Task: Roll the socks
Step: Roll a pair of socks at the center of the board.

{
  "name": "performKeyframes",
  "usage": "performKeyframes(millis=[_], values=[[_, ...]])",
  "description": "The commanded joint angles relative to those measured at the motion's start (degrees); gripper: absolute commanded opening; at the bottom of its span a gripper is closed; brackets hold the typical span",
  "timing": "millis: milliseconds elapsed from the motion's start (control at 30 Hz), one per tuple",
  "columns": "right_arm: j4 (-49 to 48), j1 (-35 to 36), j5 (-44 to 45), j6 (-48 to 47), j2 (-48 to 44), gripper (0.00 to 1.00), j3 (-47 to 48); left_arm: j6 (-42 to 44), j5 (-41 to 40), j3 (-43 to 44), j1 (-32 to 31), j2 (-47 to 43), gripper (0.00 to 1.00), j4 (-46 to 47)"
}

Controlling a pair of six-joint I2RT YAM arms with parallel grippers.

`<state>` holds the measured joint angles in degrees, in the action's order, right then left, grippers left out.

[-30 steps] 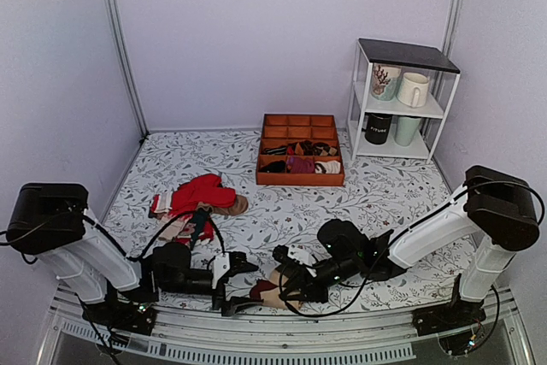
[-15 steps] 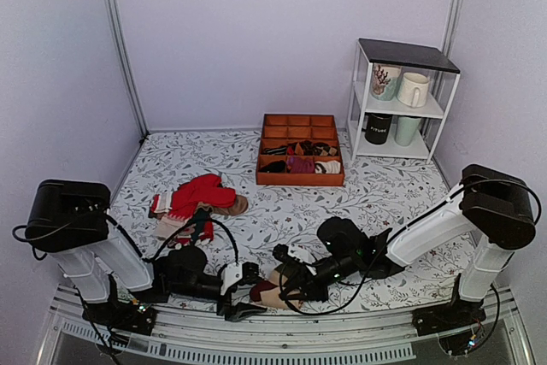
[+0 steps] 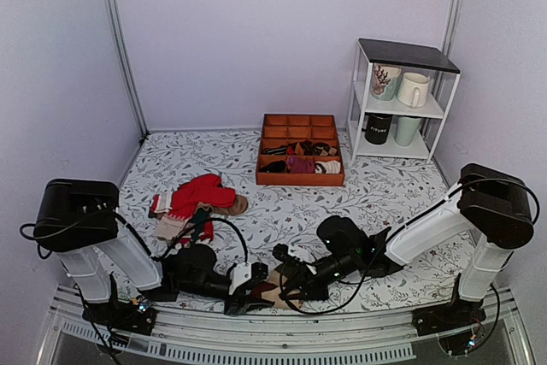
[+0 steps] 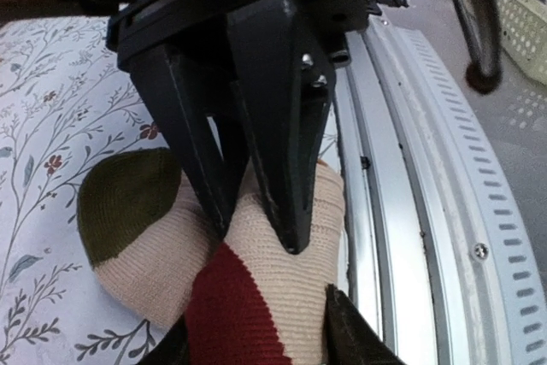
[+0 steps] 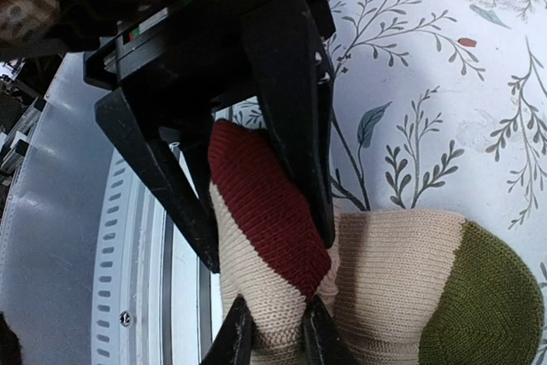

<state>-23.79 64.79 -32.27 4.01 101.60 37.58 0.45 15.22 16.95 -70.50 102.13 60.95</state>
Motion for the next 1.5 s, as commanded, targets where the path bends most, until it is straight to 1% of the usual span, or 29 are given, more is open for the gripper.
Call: performKeyframes(millis=[0,100,133,167,200,233,267,300,467,567,667,733,900,1033,1200,1333,1467], values=[[10.3,-0.1,1.7,-0.8,4.0,0.16,-1.4,0.3,2.6,1.3,-0.6,1.8,0.40,-1.2],[10.4,-0.3,1.5,-1.0,4.3,0.16,-1.3,-0.2,3.2,1.2,-0.6,2.7,0.40,-1.2],[10.6,-0.3,1.5,-1.0,4.3,0.16,-1.2,-0.3,3.6,1.2,-0.6,2.9,0.37,-1.2],[10.7,-0.3,1.4,-1.0,4.5,0.16,-0.9,-0.5,4.0,1.3,-0.6,3.0,0.32,-1.7],[11.0,-0.3,1.5,-0.9,4.6,0.17,-0.7,-0.8,4.6,1.5,-0.6,2.9,0.24,-2.5],[11.3,-0.3,1.3,-0.9,4.7,0.17,-0.3,-1.1,5.2,2.0,-0.5,2.6,0.10,-3.9],[12.1,-0.4,1.3,-1.1,4.6,0.17,0.1,-1.8,5.4,2.6,-0.5,2.2,0.00,-5.9],[12.6,-0.4,1.5,-1.3,4.3,0.17,0.5,-2.5,5.2,3.5,-0.5,1.9,0.00,-8.2],[15.5,-0.5,6.5,-2.3,0.0,0.37,1.8,-7.0,3.2,8.4,-0.4,0.0,0.00,-25.0],[17.2,-0.6,10.6,-2.8,-4.0,0.45,2.2,-10.4,3.0,12.1,0.2,0.8,0.00,-34.6],[18.0,-0.6,14.7,-3.4,-9.8,0.52,1.5,-13.7,4.9,14.1,1.0,2.5,0.00,-40.0],[17.9,-0.5,17.0,-5.5,-13.6,0.56,0.1,-15.4,6.9,14.7,1.8,3.2,0.00,-41.5],[17.8,-0.2,18.7,-10.7,-21.3,0.60,-3.9,-18.8,11.8,16.4,4.3,4.0,0.00,-45.2],[18.3,2.0,19.4,-11.9,-22.8,0.61,-5.2,-19.8,15.3,18.3,6.0,4.8,0.00,-47.9],[16.3,6.3,21.2,-12.7,-21.4,0.62,-6.2,-19.7,16.8,19.8,7.1,6.2,0.00,-50.1],[14.8,7.1,23.9,-12.1,-18.1,0.62,-5.9,-19.4,17.4,20.3,7.5,6.7,0.00,-50.1],[13.4,7.1,25.7,-11.1,-16.8,0.63,-6.0,-19.4,17.4,20.4,7.7,6.8,0.00,-49.7]])
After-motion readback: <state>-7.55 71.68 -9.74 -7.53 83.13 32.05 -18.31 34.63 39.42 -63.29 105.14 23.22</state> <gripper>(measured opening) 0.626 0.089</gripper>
